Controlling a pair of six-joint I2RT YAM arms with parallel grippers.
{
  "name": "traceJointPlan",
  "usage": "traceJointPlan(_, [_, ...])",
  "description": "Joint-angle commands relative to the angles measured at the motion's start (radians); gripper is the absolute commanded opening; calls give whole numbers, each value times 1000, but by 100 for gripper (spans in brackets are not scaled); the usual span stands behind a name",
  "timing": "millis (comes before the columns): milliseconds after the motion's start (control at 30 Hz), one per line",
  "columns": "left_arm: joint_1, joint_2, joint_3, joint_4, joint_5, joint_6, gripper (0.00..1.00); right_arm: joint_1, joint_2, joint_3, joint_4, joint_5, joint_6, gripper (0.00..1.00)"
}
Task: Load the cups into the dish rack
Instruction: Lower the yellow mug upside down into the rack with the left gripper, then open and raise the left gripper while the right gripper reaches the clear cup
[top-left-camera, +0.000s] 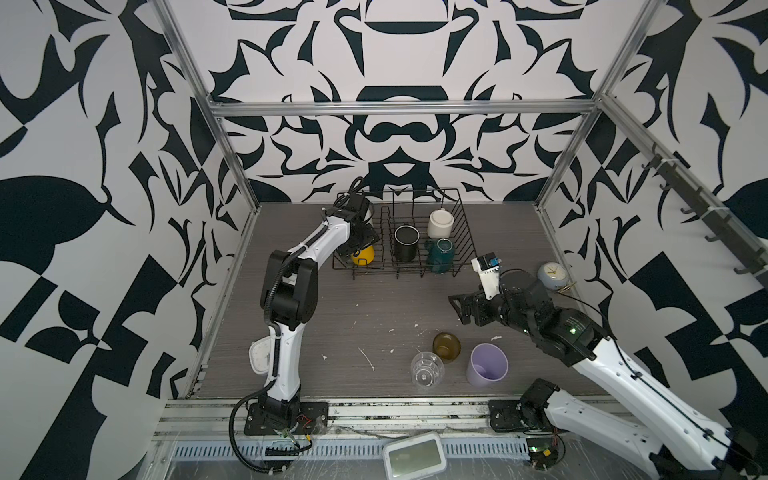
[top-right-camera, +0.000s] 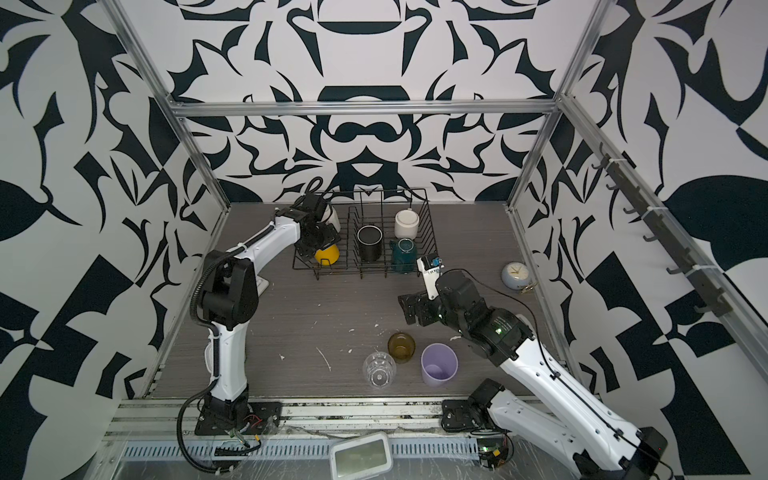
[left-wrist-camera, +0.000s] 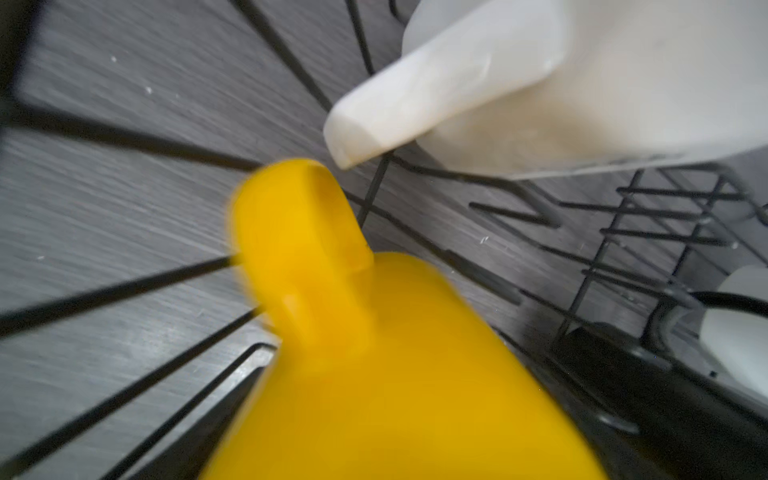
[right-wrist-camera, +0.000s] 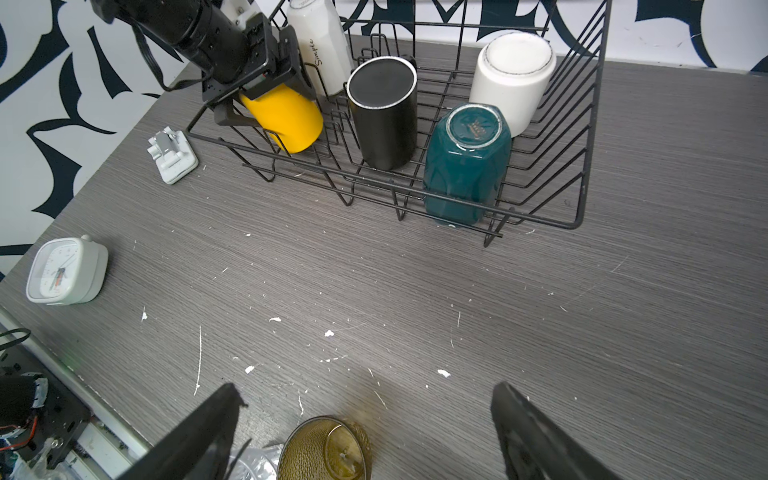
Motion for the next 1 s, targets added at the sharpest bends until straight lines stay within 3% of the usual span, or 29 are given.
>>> traceJointPlan(0, [0,-43,-12,32,11,1,96,-5,-4,-1,31,-5,-5,97])
traceJointPlan(400, [0,-191,-71,88,8,24,98,-4,59,68,-62,-23,-24,89])
traceJointPlan(700, [0,-367,-97,77,-61,121,100,12,138,117,-137,-164,-47,68])
traceJointPlan(833, [0,-467,-122,94,-128,200,99,82,149,136,-175,-160,-59,63])
traceJointPlan(967, [7,-571,-158,119,-193,295,99,200,187,166,-223,-81,-51,60])
